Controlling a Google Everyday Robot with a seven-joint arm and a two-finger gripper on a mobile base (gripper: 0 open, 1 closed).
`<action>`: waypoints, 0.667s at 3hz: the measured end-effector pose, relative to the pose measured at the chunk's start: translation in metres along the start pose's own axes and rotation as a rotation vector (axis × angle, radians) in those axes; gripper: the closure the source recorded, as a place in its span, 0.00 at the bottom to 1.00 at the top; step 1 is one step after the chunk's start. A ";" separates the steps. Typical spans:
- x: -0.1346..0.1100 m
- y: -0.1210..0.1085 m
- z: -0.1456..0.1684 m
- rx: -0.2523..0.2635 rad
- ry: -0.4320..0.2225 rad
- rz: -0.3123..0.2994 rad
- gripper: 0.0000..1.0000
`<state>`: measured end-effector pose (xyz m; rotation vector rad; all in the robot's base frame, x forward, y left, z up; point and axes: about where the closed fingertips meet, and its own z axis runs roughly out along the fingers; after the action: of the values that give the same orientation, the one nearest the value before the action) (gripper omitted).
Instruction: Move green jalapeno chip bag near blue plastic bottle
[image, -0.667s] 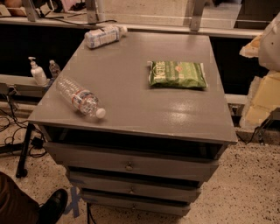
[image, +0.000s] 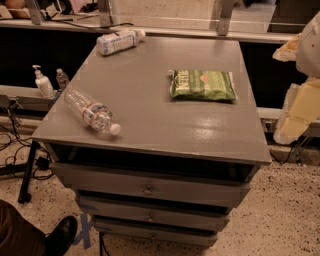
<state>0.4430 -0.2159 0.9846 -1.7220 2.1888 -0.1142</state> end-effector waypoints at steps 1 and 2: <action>-0.002 -0.018 0.009 0.051 -0.050 0.039 0.00; -0.012 -0.067 0.026 0.159 -0.147 0.122 0.00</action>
Offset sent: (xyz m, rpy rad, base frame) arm 0.1412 -0.0089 -0.0046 0.2680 -0.3041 -0.2126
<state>0.5159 -0.2180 0.9814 -1.4605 2.1101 -0.1233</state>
